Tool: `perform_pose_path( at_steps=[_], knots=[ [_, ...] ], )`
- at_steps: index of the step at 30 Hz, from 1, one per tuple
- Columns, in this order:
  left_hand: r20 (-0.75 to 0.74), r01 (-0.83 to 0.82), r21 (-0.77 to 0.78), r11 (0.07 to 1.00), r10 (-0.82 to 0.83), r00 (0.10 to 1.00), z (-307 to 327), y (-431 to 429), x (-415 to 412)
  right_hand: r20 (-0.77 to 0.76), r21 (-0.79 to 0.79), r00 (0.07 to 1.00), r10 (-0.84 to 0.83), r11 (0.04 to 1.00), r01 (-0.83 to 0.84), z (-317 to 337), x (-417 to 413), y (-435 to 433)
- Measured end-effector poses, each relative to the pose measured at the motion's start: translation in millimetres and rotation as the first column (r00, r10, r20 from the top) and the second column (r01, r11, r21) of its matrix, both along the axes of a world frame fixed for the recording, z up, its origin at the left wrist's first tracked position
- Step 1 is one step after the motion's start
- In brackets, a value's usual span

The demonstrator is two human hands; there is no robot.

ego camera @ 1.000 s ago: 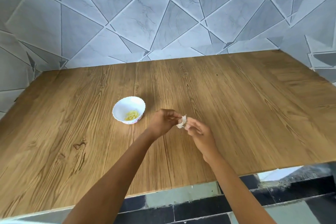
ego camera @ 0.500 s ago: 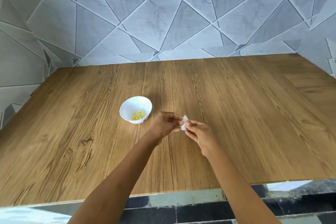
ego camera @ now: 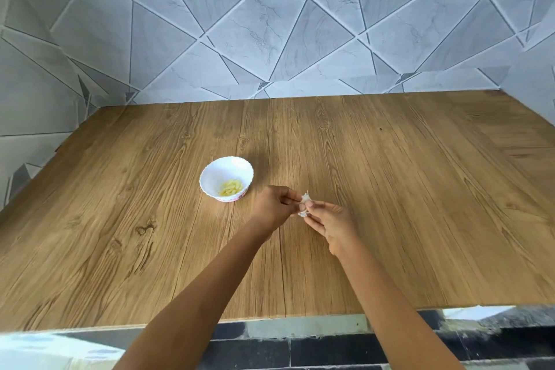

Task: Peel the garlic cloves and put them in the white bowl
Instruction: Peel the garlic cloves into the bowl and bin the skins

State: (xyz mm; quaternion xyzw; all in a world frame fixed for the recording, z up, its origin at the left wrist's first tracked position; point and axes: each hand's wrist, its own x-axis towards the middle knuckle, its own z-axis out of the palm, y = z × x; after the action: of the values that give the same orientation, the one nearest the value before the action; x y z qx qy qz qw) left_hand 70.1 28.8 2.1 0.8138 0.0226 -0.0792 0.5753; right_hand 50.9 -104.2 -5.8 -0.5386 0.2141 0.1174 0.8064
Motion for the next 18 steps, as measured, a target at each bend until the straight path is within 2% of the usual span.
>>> perform_pose_path(
  at_steps=[8,11,18],
  knots=[
    [-0.130,-0.101,-0.199,0.975,0.075,0.989,-3.8,-3.8,-8.9,-0.013,-0.073,0.999,-0.048,0.996,0.047,-1.2,2.4,6.1],
    [-0.182,-0.114,-0.301,0.947,0.061,0.981,-6.3,-0.9,-9.2,-0.035,-0.032,0.999,-0.038,0.999,0.037,1.7,3.7,4.0],
    [-0.207,-0.121,-0.335,0.935,0.052,0.977,-2.2,0.5,-8.5,-0.059,-0.064,0.998,-0.031,0.998,0.027,5.4,5.2,5.2]
  ],
)
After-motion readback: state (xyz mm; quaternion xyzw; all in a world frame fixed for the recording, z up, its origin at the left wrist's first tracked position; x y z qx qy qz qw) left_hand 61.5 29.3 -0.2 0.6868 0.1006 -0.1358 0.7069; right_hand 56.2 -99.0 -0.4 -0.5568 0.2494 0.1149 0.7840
